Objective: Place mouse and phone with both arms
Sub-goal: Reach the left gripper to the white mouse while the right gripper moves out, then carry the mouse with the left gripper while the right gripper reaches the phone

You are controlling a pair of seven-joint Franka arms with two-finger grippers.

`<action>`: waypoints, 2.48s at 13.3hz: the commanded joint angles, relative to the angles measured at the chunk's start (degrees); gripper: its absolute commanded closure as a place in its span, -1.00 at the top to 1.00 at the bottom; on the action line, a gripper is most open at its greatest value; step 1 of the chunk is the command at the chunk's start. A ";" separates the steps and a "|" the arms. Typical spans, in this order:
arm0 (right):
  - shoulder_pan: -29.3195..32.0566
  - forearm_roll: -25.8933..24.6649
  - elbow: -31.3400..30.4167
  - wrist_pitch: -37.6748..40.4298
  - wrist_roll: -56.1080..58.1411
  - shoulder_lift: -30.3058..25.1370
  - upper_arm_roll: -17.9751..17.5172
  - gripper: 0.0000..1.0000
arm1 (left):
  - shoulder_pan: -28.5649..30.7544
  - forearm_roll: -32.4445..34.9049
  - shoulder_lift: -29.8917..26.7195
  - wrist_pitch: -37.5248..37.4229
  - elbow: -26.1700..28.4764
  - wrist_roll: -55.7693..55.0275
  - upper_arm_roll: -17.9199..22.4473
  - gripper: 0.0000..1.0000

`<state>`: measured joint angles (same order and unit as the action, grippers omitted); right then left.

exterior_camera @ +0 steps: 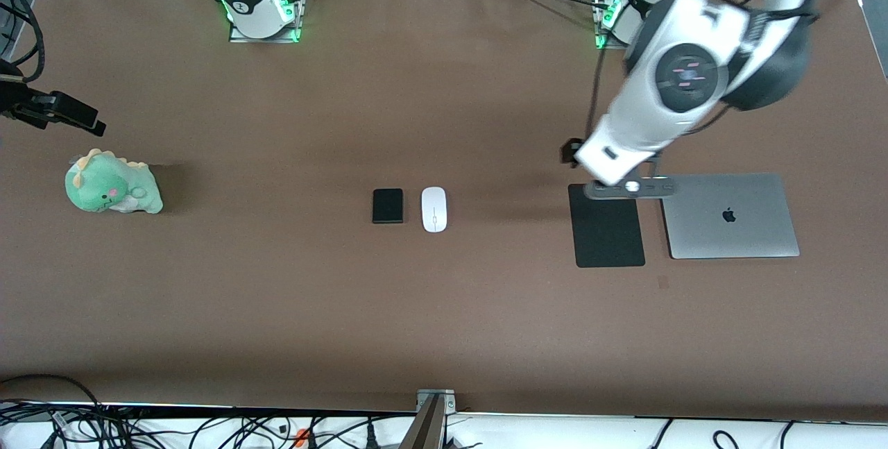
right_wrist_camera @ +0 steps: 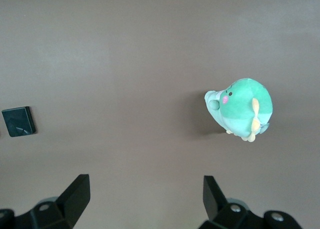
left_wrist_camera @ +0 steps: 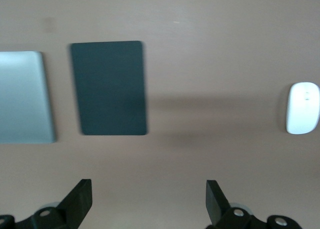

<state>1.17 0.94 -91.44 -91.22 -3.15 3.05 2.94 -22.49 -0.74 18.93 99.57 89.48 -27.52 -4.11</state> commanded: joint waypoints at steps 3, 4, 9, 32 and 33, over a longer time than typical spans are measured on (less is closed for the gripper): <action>-1.70 -0.15 -0.23 0.16 0.33 3.01 -0.22 1.00 | -7.46 -4.62 11.20 12.89 -2.90 -8.58 0.77 1.00; -1.87 -0.15 -0.05 0.07 0.33 3.97 -0.22 1.00 | -9.13 -4.62 13.74 16.67 -2.99 -9.91 0.77 1.00; -2.84 -0.51 0.13 -0.89 0.16 9.77 -0.22 1.00 | -16.17 -4.79 26.49 29.27 -9.29 -17.81 0.77 1.00; -16.10 0.46 -0.58 -18.90 -19.60 22.70 -0.30 1.00 | -3.19 -4.70 27.77 25.14 -13.65 -0.97 -1.86 -0.62; -17.94 0.46 -0.49 -20.30 -21.97 23.31 -0.30 1.00 | -0.74 -4.71 25.13 25.14 -10.41 1.66 -2.48 -0.62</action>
<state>-13.94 0.91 -91.84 -109.35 -21.16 25.79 2.37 -27.01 -4.38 50.72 125.02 70.82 -30.56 -4.62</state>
